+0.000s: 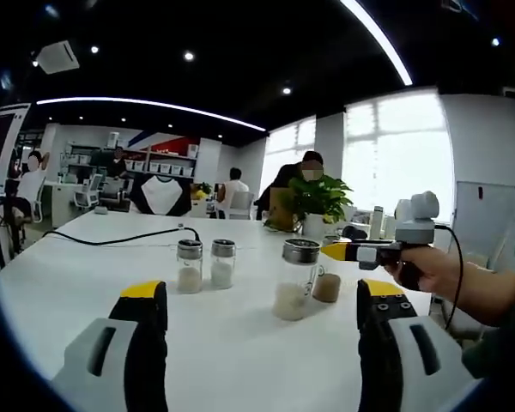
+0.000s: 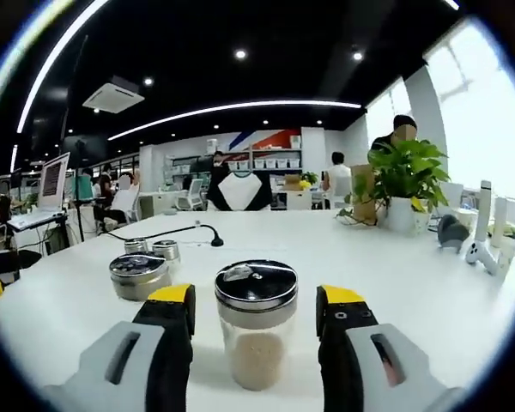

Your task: Rotate the seasoning bottle until the label or dispensing opening points toward the visible target arrow and the bottle remains upright within the marked orientation range

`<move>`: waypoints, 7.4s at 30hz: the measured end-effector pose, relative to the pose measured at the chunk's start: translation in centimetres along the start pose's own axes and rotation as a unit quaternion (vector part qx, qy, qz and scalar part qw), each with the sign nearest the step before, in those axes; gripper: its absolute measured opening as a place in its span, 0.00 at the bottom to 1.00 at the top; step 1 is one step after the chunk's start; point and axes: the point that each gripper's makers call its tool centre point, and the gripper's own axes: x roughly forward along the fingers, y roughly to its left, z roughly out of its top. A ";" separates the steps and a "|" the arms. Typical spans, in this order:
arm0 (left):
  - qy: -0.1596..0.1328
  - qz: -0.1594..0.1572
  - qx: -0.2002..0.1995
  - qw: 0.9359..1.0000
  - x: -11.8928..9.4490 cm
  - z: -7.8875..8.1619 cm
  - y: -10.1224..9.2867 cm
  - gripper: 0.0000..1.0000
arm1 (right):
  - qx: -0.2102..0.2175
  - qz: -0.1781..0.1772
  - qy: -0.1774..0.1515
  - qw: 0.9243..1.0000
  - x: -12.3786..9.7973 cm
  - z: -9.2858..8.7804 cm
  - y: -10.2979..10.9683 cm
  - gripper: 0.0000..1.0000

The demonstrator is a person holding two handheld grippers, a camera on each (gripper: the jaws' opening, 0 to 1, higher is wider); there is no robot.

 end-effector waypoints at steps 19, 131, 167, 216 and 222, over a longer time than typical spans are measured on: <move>0.006 0.000 0.003 1.000 0.2 -0.4 0.0 0.96 | -0.008 -0.028 0.003 1.000 0.7 -0.3 0.0 0.39; 0.007 0.013 0.019 1.000 -0.2 0.4 0.2 0.94 | -0.053 0.384 0.025 0.922 -0.8 -0.9 1.9 0.39; 0.009 0.013 0.005 1.000 -0.3 -0.4 0.5 0.93 | -0.062 0.167 -0.024 0.984 -0.4 0.8 -0.5 0.55; 0.015 -0.022 0.002 1.000 0.8 -0.6 -1.2 0.93 | -0.024 0.000 -0.002 1.000 1.1 -1.1 -0.4 0.40; 0.011 -0.025 0.003 1.000 0.7 -0.6 -1.5 0.93 | -0.021 -0.009 -0.006 1.000 1.0 -1.1 -0.5 0.40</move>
